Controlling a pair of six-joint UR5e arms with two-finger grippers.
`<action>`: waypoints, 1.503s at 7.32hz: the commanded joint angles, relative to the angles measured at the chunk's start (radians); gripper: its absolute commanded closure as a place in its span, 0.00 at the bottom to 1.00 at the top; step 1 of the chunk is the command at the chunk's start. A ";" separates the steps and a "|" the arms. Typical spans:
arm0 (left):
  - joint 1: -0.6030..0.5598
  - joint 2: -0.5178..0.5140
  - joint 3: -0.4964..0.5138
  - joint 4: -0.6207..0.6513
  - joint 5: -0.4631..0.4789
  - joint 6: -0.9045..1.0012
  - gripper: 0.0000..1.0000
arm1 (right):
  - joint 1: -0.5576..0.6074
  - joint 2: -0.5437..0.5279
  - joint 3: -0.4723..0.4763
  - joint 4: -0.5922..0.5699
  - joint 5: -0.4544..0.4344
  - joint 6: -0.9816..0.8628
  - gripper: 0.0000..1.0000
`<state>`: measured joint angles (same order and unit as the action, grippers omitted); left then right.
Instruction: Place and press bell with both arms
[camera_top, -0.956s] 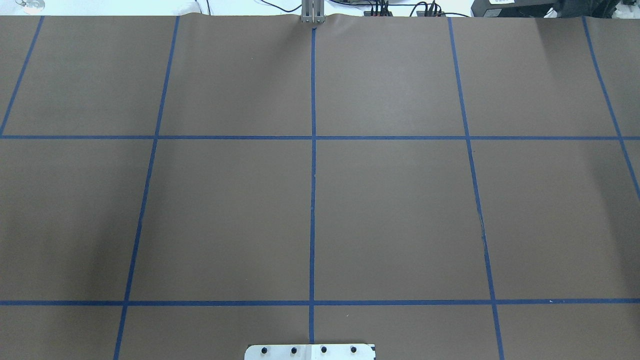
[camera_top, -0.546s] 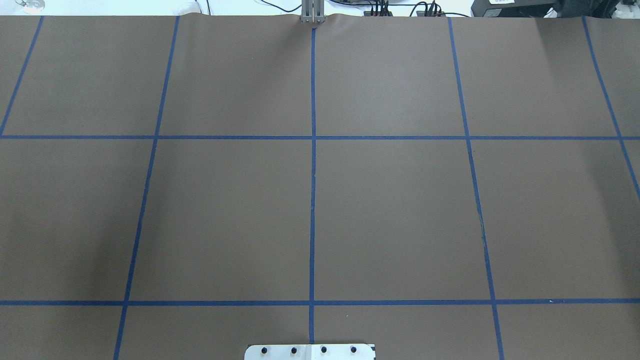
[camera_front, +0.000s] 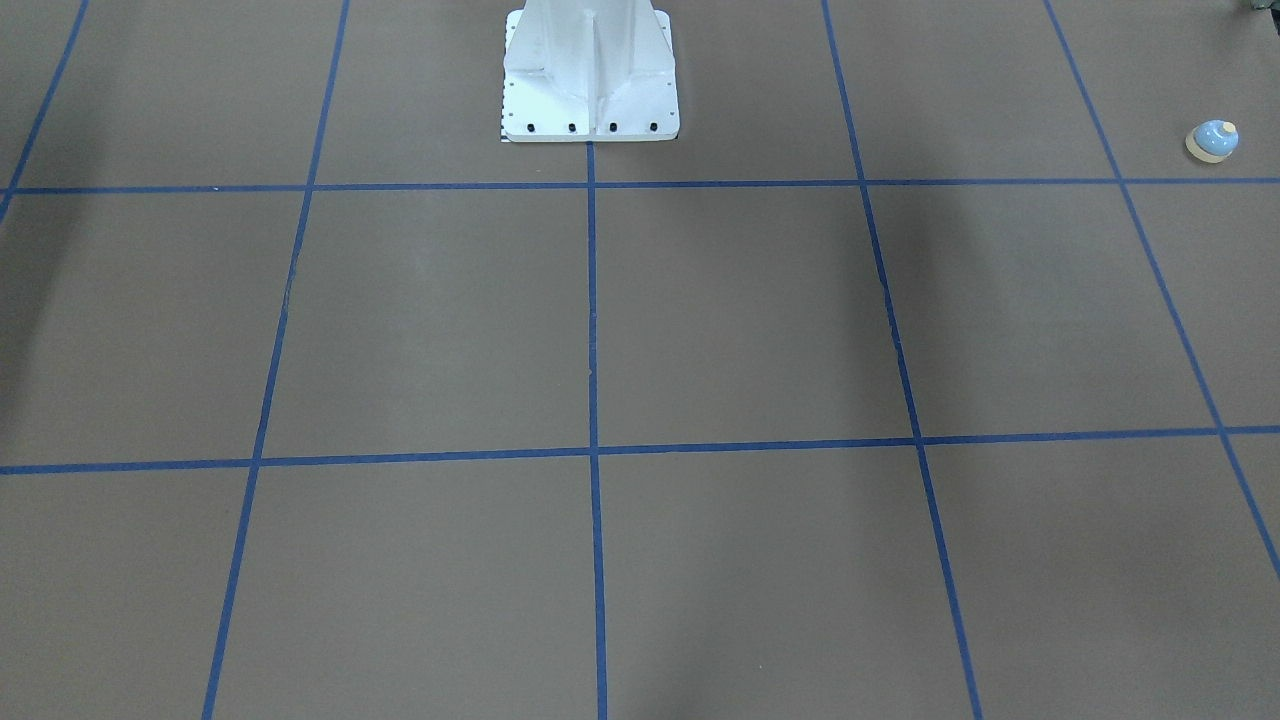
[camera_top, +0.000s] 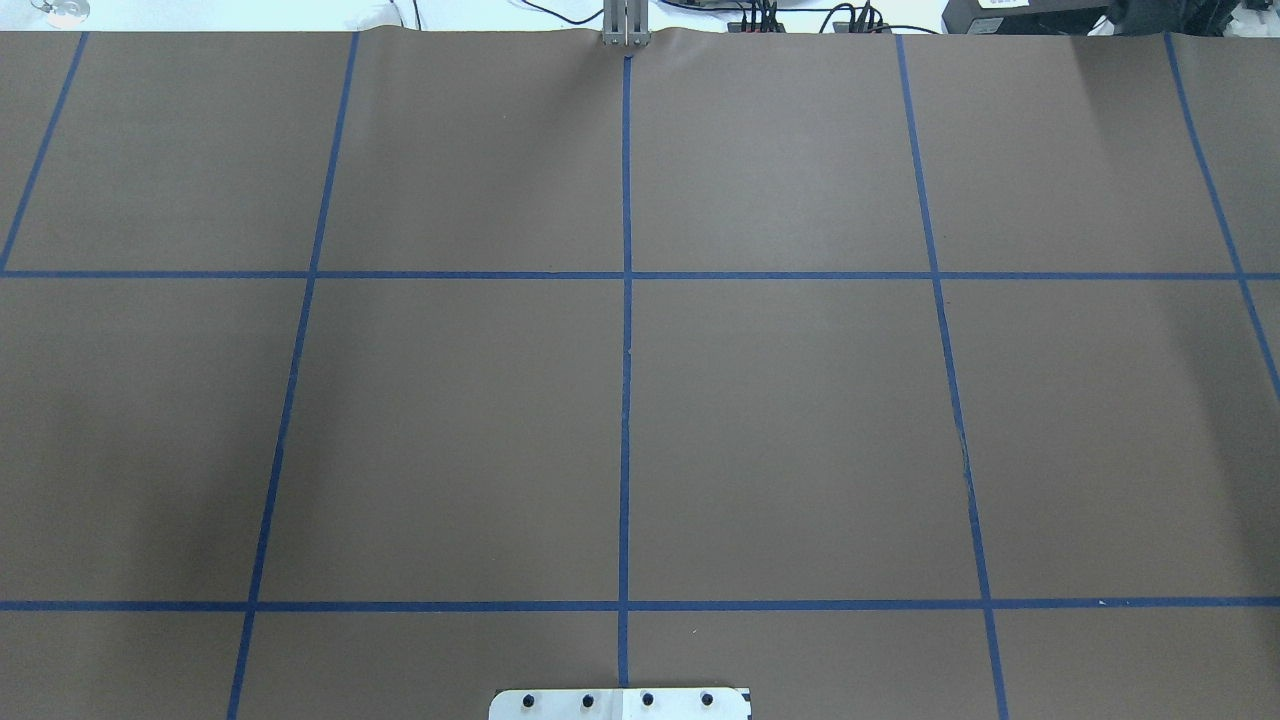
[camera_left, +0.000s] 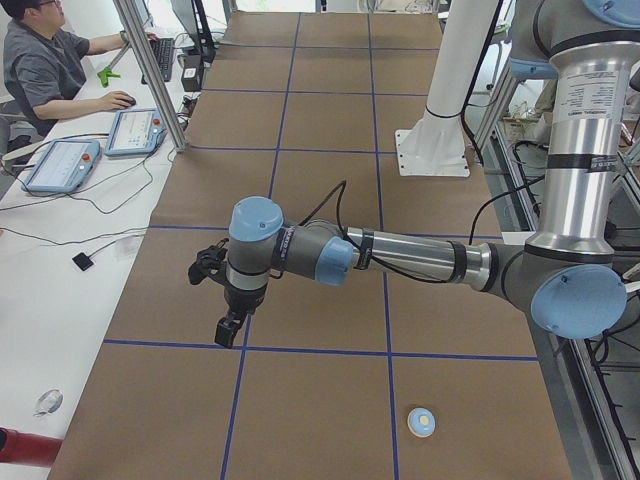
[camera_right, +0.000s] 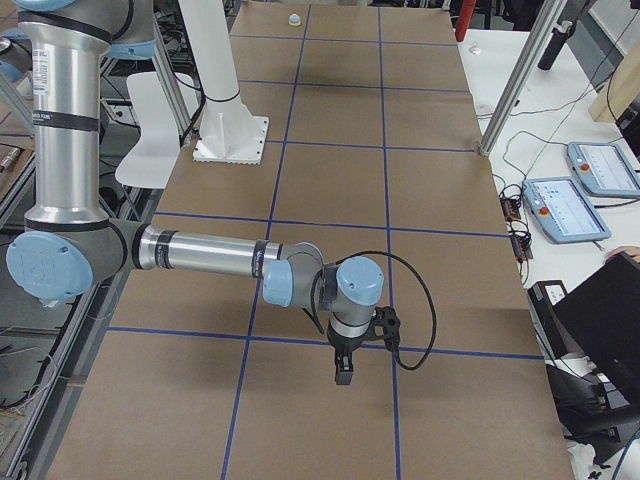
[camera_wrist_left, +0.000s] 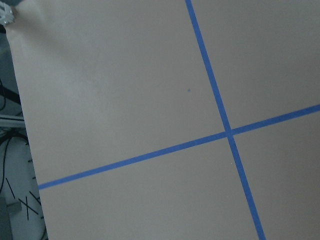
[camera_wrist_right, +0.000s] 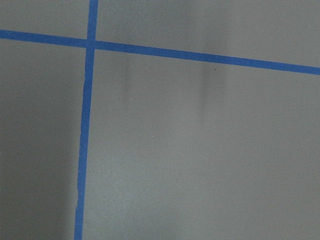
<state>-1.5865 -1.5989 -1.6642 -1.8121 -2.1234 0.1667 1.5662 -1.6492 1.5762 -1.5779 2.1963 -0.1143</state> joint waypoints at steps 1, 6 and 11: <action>0.003 -0.016 0.053 -0.093 -0.001 -0.095 0.00 | 0.000 -0.007 -0.004 -0.001 0.003 0.001 0.00; 0.008 0.017 0.116 -0.192 -0.173 -0.193 0.00 | -0.002 -0.014 -0.008 -0.002 0.005 -0.007 0.00; 0.105 0.146 0.139 -0.230 -0.168 -0.187 0.00 | -0.002 -0.040 -0.039 -0.005 0.011 -0.005 0.00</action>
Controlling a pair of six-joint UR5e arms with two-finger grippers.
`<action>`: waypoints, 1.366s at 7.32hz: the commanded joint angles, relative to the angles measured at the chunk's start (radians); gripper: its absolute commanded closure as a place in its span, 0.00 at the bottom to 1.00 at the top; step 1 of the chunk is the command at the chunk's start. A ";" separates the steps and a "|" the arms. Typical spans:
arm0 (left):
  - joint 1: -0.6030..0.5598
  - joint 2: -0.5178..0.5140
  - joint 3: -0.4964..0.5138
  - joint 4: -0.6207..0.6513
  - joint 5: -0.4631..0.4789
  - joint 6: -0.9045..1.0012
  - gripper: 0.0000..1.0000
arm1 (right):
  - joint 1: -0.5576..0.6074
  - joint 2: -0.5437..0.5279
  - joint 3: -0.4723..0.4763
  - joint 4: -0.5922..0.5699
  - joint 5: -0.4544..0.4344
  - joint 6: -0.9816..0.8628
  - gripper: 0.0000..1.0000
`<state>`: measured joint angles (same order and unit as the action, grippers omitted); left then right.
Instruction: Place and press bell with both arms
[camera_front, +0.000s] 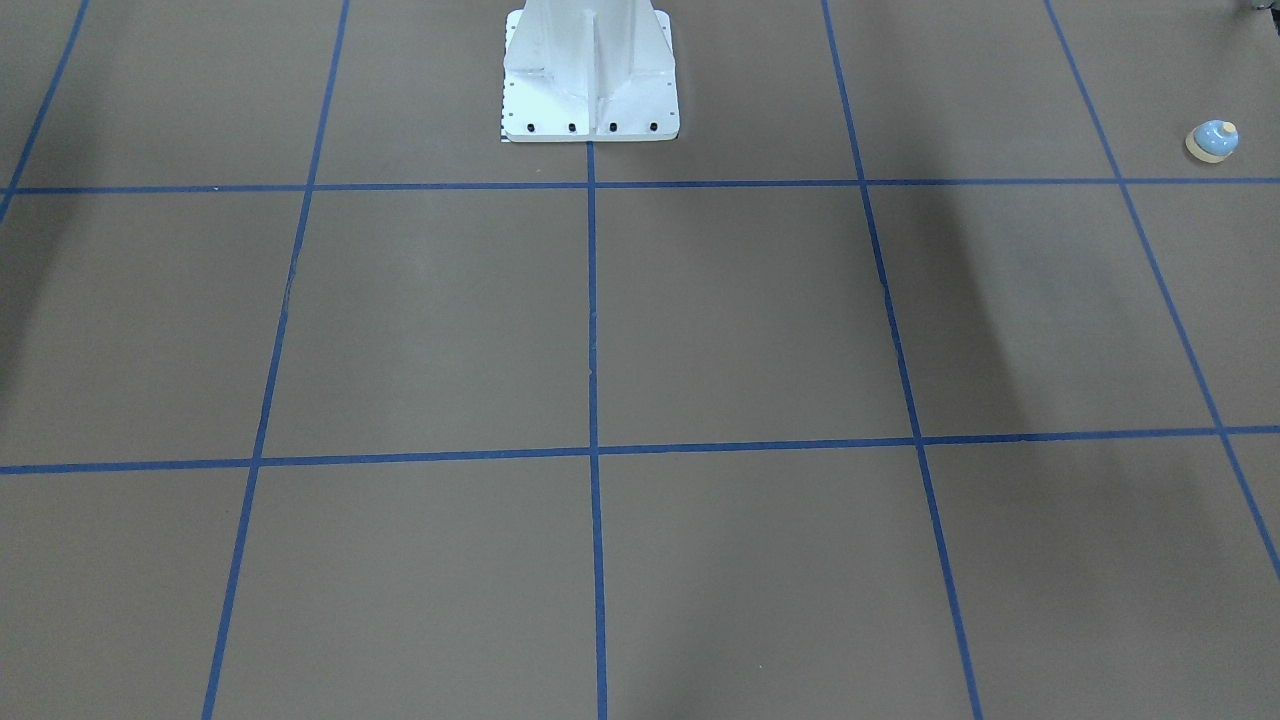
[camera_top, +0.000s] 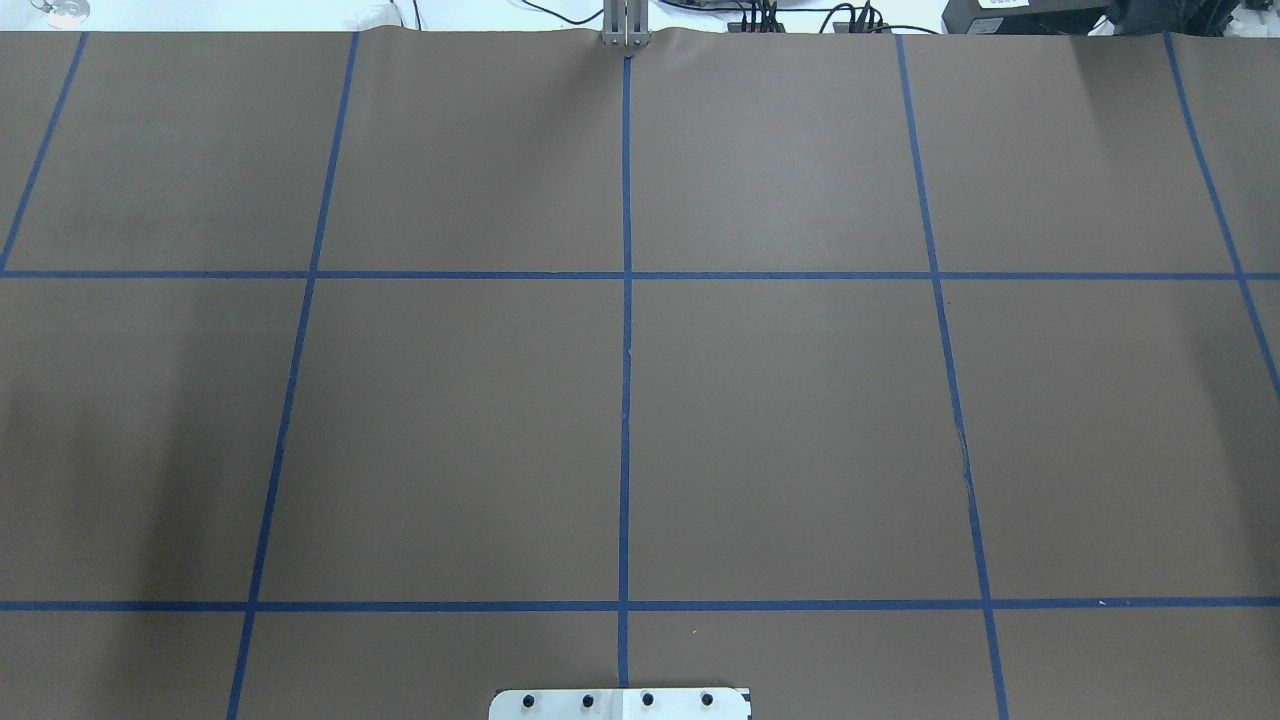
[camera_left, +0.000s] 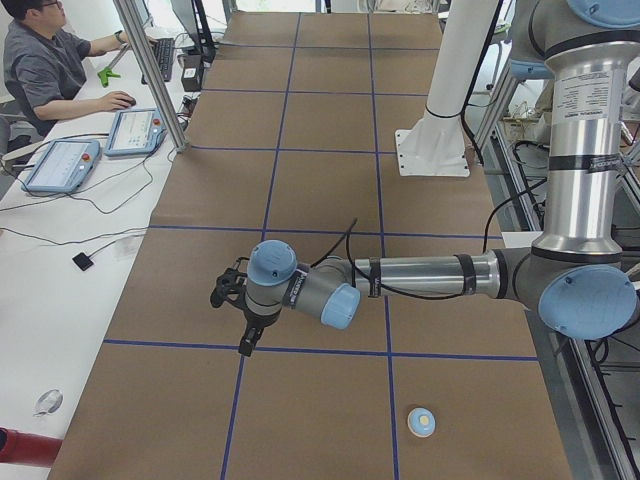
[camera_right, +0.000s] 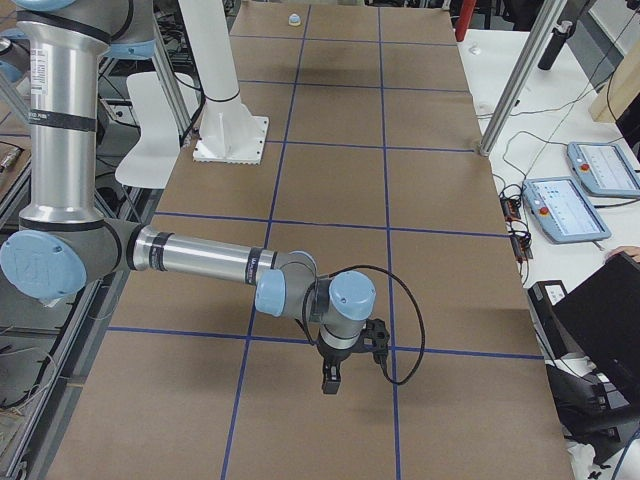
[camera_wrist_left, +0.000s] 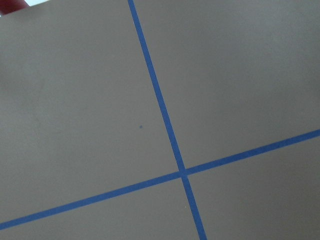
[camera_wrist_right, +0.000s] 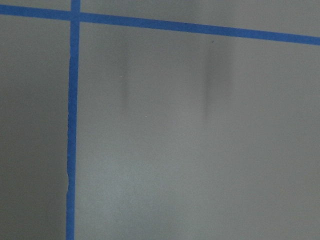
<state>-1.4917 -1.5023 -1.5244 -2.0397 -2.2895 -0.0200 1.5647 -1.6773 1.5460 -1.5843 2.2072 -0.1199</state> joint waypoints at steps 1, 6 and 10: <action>0.014 0.100 -0.002 -0.014 -0.010 0.002 0.00 | 0.000 -0.025 -0.010 0.001 0.000 0.000 0.00; 0.106 0.374 0.000 -0.068 -0.008 0.002 0.00 | 0.000 -0.032 -0.029 0.003 0.000 -0.003 0.00; 0.169 0.455 0.074 -0.068 -0.010 0.058 0.00 | 0.000 -0.032 -0.030 0.003 0.000 -0.003 0.00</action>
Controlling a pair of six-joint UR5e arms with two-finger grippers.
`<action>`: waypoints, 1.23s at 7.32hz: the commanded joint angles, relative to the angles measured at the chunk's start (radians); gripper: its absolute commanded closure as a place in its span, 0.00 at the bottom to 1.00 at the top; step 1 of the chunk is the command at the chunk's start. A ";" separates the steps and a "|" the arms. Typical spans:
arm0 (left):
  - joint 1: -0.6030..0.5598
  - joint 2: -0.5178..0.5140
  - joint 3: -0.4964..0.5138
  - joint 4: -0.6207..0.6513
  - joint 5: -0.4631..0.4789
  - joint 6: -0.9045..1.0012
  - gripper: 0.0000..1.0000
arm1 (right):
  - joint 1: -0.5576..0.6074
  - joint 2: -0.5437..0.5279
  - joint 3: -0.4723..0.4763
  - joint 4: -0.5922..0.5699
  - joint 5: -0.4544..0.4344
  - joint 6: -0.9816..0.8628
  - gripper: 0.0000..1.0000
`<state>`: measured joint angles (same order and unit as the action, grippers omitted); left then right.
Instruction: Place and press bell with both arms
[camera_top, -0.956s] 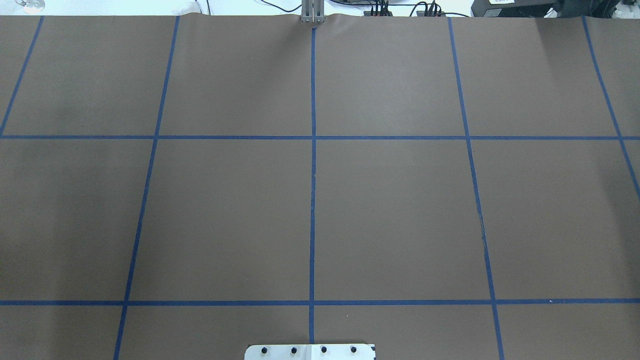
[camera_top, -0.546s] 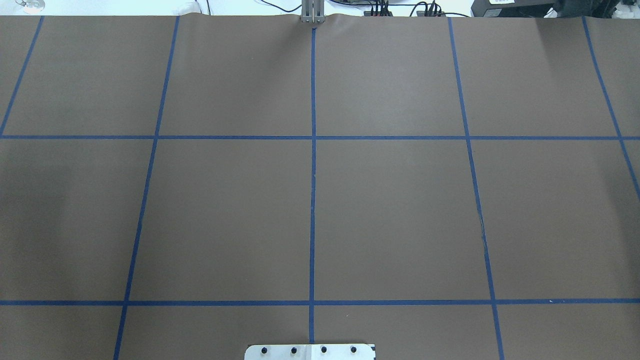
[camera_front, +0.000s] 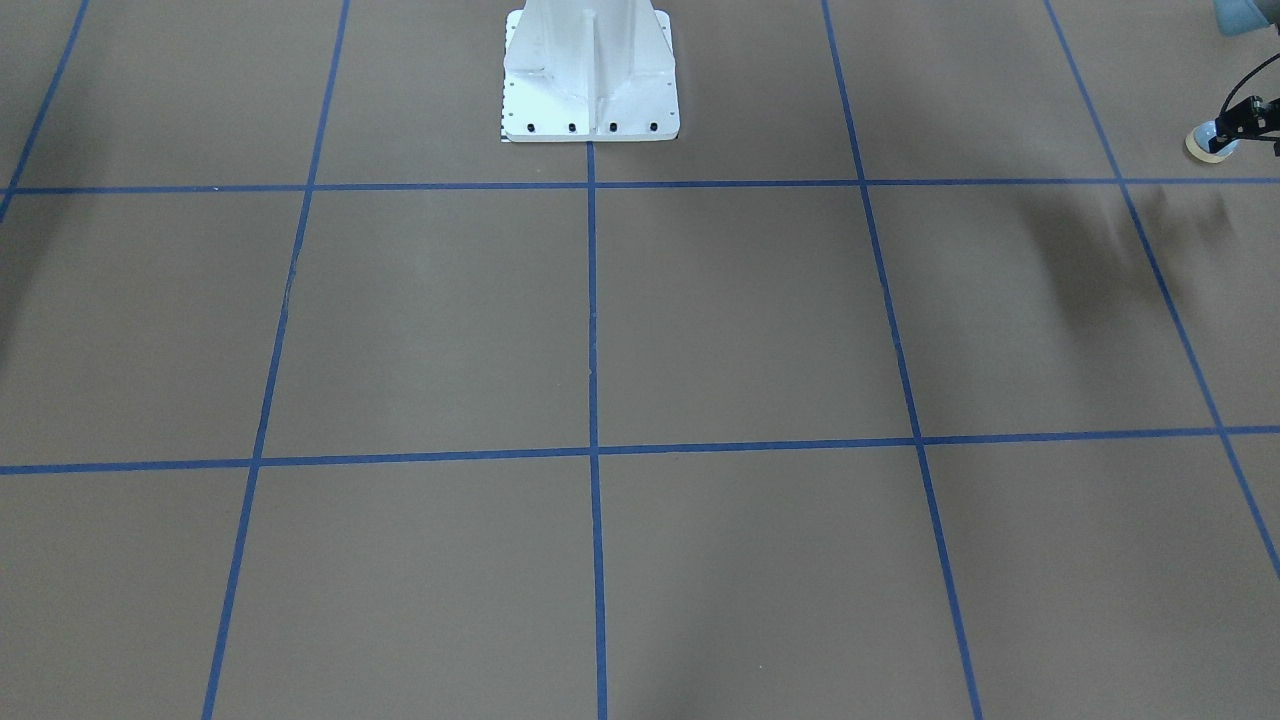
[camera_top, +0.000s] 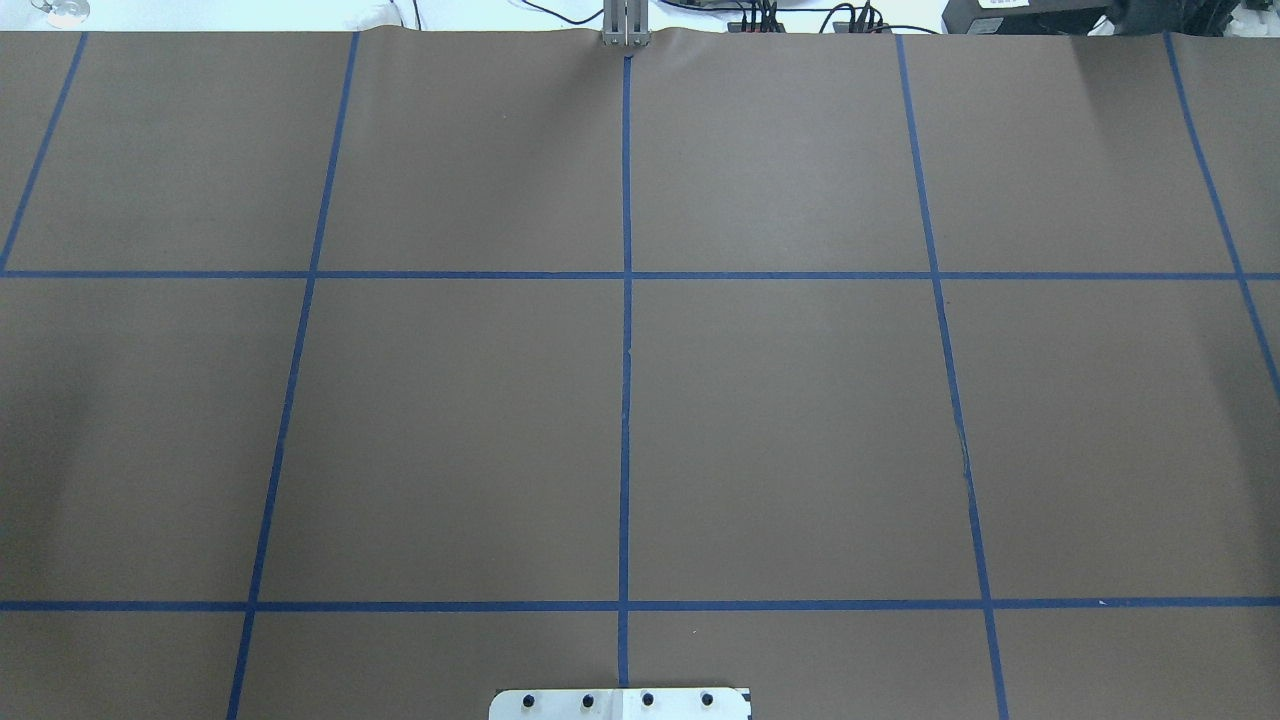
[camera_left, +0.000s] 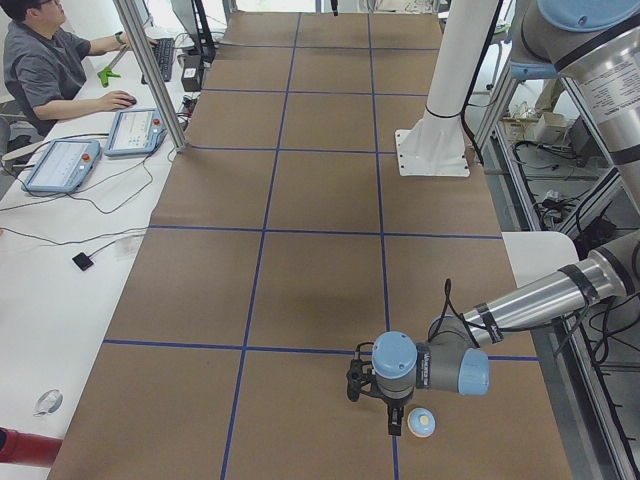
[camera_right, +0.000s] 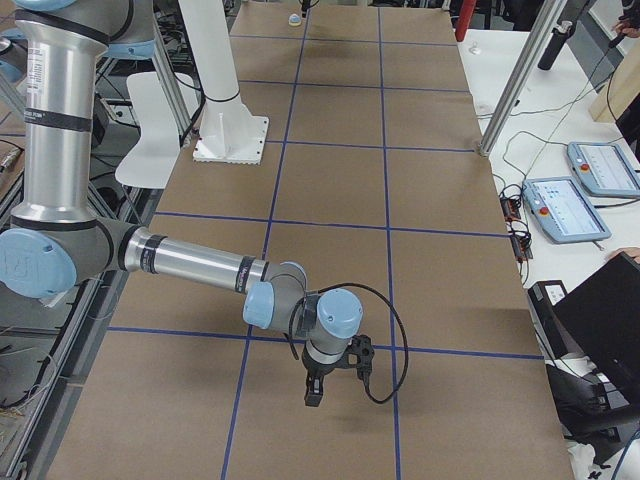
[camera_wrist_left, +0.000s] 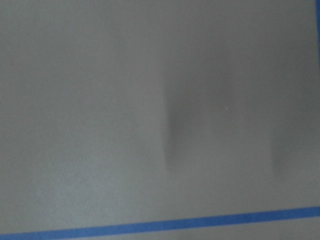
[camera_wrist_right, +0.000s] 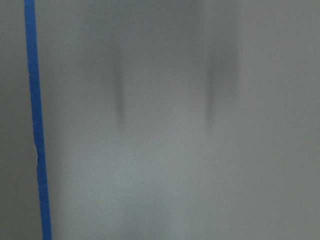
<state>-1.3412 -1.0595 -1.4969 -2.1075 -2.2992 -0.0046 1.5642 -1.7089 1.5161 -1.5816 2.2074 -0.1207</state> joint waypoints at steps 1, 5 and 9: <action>0.019 0.012 0.070 0.000 -0.002 0.082 0.00 | -0.001 0.000 -0.001 0.000 -0.002 0.000 0.00; 0.030 0.012 0.076 0.000 -0.049 0.094 0.00 | -0.001 0.000 -0.001 0.000 0.000 0.001 0.00; 0.072 0.012 0.096 0.004 -0.072 0.092 0.00 | -0.004 0.002 0.001 0.000 0.000 0.000 0.00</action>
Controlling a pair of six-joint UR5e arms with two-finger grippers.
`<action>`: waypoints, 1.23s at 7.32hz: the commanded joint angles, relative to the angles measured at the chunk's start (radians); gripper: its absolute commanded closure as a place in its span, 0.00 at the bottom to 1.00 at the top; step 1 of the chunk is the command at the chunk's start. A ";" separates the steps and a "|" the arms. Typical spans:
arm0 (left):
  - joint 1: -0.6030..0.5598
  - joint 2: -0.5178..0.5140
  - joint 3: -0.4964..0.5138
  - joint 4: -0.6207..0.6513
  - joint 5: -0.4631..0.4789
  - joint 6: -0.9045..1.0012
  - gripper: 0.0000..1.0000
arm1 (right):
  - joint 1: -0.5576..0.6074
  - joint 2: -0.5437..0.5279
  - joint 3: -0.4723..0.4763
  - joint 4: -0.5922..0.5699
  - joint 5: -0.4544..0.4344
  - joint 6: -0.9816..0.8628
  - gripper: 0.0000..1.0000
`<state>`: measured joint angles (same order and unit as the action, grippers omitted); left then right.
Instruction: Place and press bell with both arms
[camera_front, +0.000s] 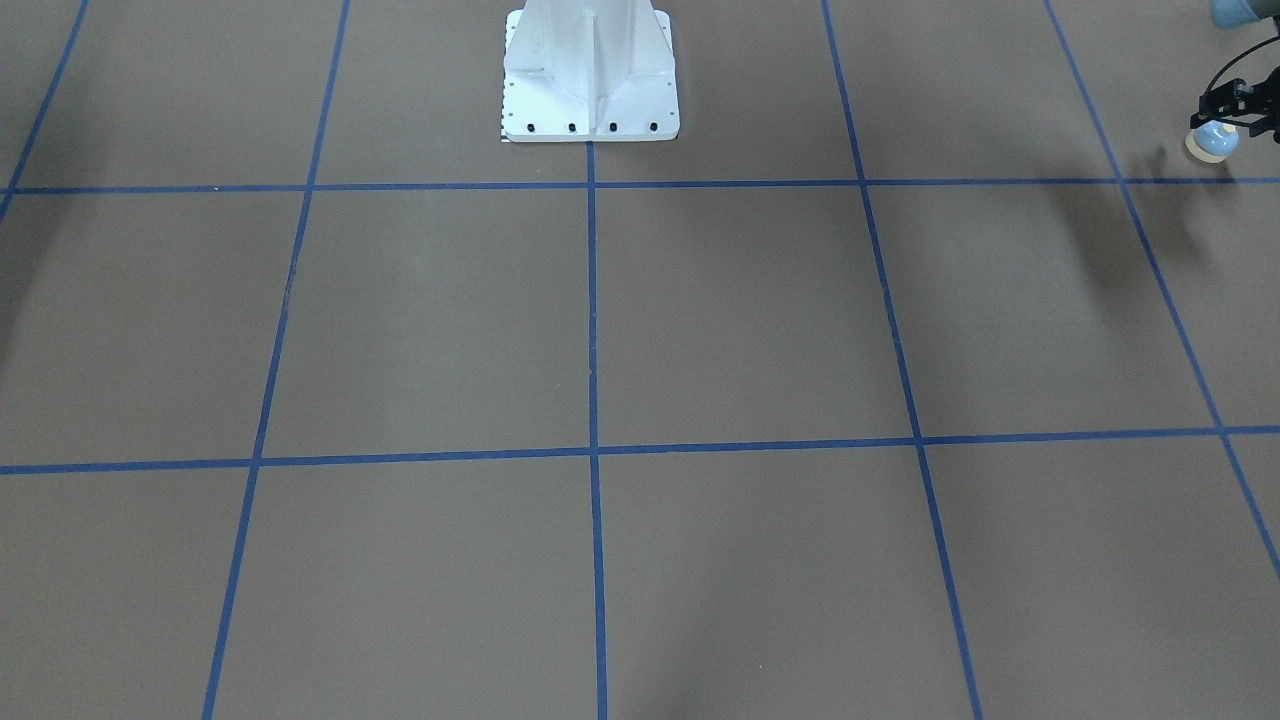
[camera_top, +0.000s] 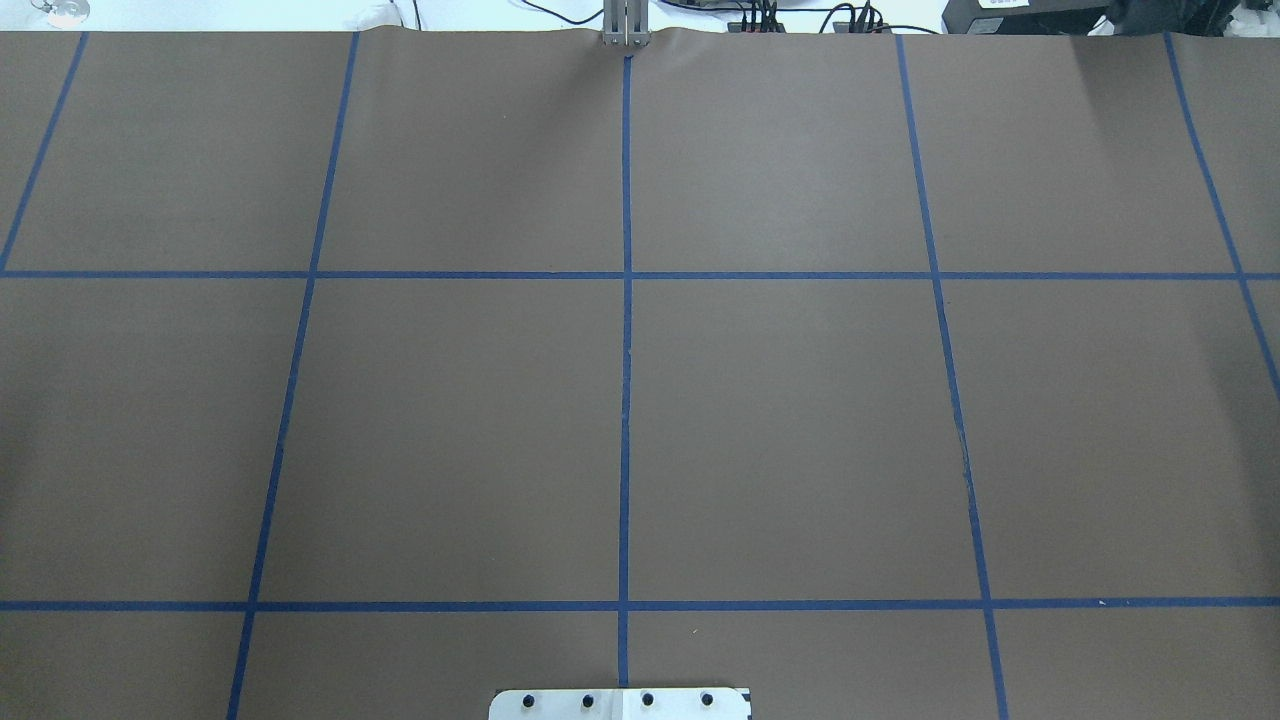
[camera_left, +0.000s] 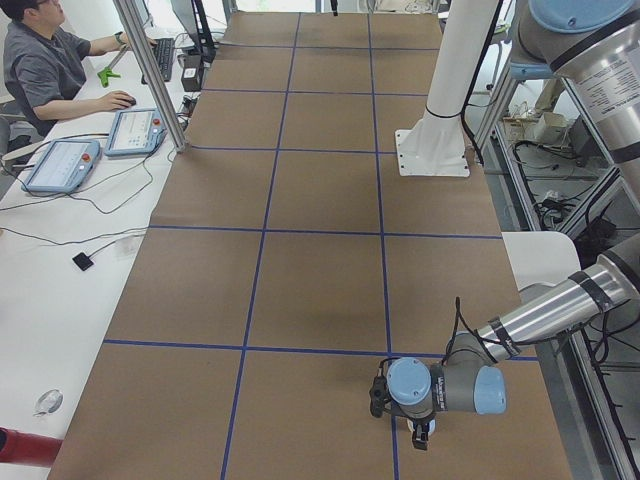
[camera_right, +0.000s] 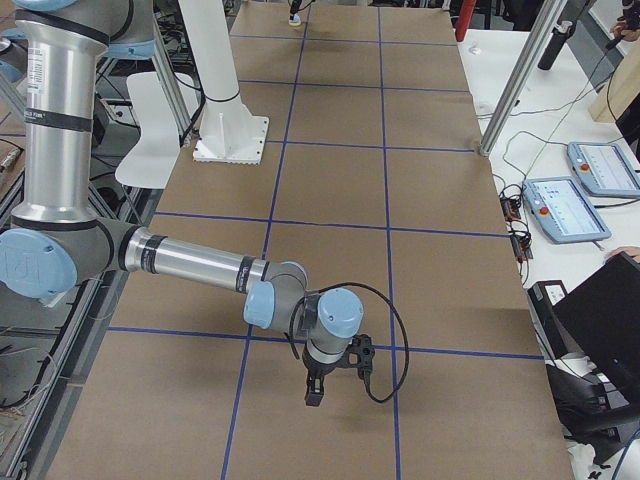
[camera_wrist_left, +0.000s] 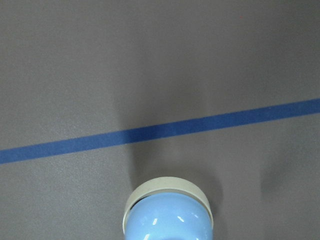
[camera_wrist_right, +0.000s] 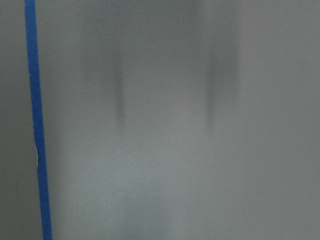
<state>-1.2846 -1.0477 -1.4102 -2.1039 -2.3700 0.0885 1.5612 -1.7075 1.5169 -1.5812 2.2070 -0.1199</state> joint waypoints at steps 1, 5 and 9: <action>0.022 -0.002 0.013 0.002 -0.002 0.000 0.00 | -0.004 0.002 0.000 0.001 0.000 0.000 0.00; 0.050 -0.024 0.023 0.002 0.000 -0.001 0.00 | -0.006 0.000 -0.001 0.000 -0.001 0.000 0.00; 0.057 -0.046 0.062 0.004 0.006 -0.003 0.00 | -0.006 0.000 -0.001 0.000 -0.001 -0.003 0.00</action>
<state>-1.2292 -1.0925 -1.3523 -2.1004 -2.3647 0.0871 1.5555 -1.7071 1.5156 -1.5815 2.2060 -0.1220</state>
